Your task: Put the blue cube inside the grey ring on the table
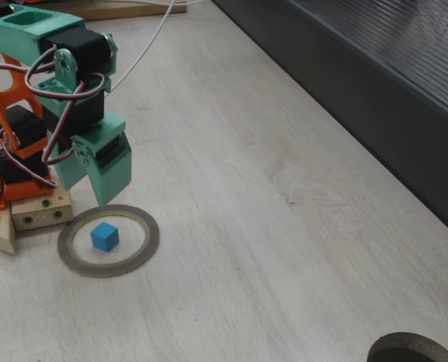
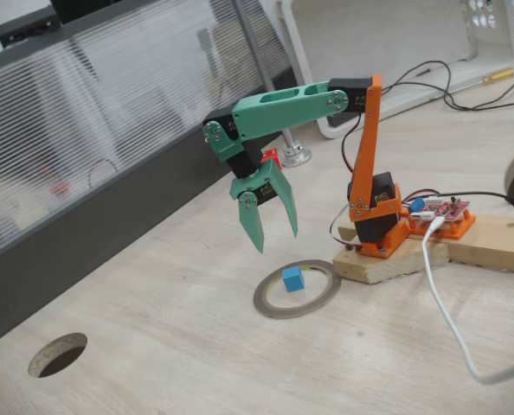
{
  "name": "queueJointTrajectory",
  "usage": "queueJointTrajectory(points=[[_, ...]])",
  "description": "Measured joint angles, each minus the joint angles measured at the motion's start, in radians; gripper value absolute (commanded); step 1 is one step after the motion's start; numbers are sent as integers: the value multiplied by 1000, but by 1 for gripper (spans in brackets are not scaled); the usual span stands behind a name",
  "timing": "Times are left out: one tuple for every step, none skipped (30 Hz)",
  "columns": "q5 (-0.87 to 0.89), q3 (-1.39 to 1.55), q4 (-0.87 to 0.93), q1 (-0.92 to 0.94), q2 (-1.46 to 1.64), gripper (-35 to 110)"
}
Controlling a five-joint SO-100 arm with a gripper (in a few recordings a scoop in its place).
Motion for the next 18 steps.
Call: queueJointTrajectory(points=[[0, 0, 0, 0, 0, 43], [0, 0, 0, 0, 0, 43], [0, 0, 0, 0, 0, 43], [0, 0, 0, 0, 0, 43], [0, 0, 0, 0, 0, 43], [0, 0, 0, 0, 0, 43], [0, 0, 0, 0, 0, 43], [0, 0, 0, 0, 0, 43], [0, 0, 0, 0, 0, 43], [0, 0, 0, 0, 0, 43], [0, 0, 0, 0, 0, 43], [0, 0, 0, 0, 0, 43], [0, 0, 0, 0, -2, 43], [0, 0, 0, 3, -2, 43], [0, 0, 0, 9, -2, 43], [0, 0, 0, 15, -2, 43], [-3, 0, 0, 20, -2, 43], [-6, 0, 0, 20, -2, 43]])
